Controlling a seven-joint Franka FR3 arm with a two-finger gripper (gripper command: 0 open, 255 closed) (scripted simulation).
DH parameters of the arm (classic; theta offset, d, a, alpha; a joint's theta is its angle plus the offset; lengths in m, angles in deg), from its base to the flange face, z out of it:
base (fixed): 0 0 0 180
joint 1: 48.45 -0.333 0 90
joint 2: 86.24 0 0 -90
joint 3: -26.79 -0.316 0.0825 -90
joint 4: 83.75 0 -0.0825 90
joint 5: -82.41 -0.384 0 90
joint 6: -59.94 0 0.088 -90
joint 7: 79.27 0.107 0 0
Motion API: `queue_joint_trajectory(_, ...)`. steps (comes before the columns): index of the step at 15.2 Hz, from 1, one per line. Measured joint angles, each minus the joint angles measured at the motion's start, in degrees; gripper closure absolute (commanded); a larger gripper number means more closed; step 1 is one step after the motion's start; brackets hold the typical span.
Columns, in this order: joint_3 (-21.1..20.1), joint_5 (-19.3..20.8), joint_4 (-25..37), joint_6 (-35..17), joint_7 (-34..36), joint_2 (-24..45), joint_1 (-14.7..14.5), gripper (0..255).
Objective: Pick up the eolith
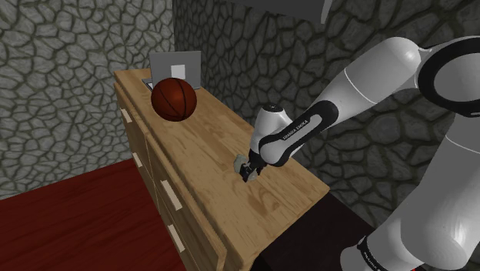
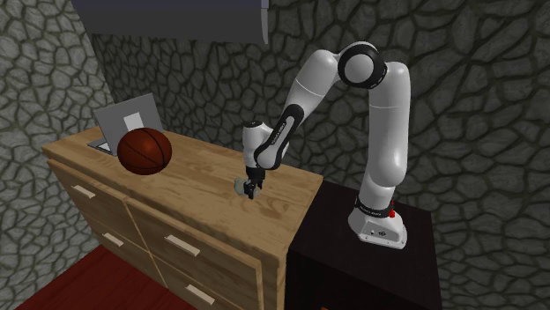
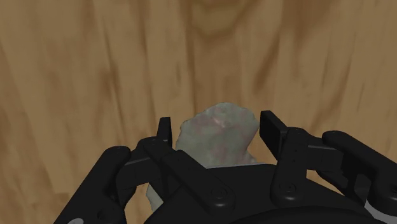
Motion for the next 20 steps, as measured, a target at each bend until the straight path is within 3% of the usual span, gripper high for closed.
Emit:
queue_joint_trajectory(6, -0.1, -0.2, 0.1, 0.8, -0.2, -0.8, 0.1, 255)
queue_joint_trajectory(20, -0.8, -2.4, 0.8, 11.2, -1.5, -10.5, 0.5, 255)
